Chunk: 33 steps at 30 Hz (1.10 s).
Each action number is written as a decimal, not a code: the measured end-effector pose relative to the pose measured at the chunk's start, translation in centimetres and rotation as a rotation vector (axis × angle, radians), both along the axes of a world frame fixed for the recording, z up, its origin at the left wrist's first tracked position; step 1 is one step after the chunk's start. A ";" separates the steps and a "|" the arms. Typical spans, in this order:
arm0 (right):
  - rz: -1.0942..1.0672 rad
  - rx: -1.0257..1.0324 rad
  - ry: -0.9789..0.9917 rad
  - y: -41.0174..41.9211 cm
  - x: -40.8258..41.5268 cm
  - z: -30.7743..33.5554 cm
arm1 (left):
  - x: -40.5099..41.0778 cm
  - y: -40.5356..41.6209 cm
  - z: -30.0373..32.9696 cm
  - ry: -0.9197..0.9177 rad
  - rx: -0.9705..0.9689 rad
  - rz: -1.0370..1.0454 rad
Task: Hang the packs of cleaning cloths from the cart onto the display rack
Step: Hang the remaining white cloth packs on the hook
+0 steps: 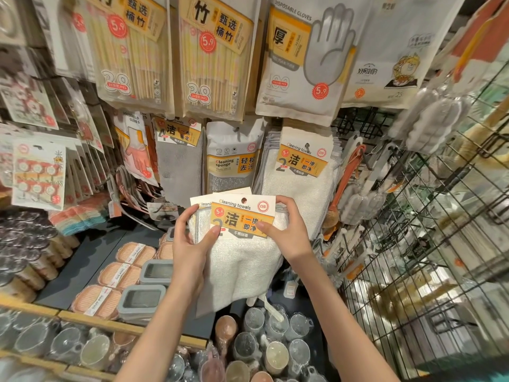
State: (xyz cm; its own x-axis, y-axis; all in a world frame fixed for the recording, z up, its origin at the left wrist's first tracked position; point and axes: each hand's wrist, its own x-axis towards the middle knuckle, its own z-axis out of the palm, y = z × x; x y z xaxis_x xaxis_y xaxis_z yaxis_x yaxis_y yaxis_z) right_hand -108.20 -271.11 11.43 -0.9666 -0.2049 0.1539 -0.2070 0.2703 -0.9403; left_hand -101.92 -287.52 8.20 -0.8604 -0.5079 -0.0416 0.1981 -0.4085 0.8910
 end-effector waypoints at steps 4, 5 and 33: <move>0.000 -0.040 0.002 0.3 0.0 -0.1 | 0.0 0.0 0.2 -0.011 0.014 0.009; -0.002 -0.049 0.004 0.3 -0.1 -0.1 | -0.1 0.0 0.2 -0.012 0.022 0.007; -0.256 -0.175 0.208 6.1 -6.8 5.9 | -1.1 -0.8 -0.2 0.031 -0.048 -0.057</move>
